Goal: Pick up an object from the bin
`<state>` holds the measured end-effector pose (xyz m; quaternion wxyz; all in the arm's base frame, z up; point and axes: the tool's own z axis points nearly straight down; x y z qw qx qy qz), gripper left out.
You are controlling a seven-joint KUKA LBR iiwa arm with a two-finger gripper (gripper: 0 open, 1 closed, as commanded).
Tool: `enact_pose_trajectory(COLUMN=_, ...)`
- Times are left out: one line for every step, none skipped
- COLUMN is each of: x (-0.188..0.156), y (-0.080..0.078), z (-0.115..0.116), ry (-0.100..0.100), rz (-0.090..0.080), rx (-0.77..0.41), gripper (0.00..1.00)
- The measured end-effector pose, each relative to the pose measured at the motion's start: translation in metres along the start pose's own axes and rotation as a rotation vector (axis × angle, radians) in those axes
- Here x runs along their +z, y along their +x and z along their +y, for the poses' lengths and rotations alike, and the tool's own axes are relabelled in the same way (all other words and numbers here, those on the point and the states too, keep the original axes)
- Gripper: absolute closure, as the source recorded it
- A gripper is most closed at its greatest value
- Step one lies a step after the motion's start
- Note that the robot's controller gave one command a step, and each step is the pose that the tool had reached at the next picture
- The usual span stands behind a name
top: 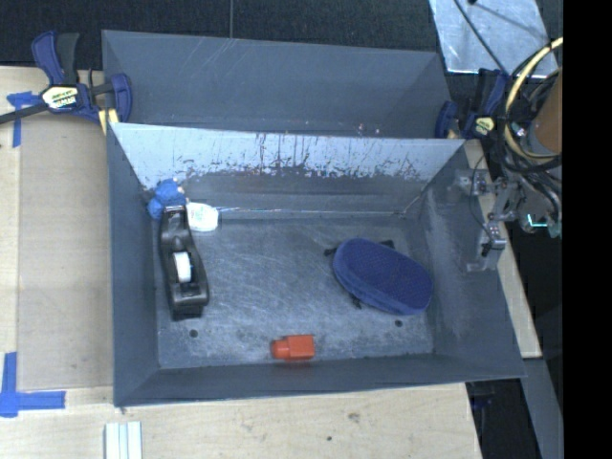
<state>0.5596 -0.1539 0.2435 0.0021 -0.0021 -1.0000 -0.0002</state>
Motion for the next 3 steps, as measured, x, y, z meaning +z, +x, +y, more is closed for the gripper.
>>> enact_pose_trajectory(x=0.171, y=-0.018, z=0.043, ry=0.001, rz=0.0, rx=-0.299, gripper=0.0)
enact_pose_trajectory(x=0.163, y=-0.021, z=0.043, ry=0.003, rz=-0.01, rx=-0.3, gripper=1.0)
enact_pose_trajectory(x=0.029, y=-0.023, z=0.04, ry=0.005, rz=-0.016, rx=-0.3, gripper=1.0)
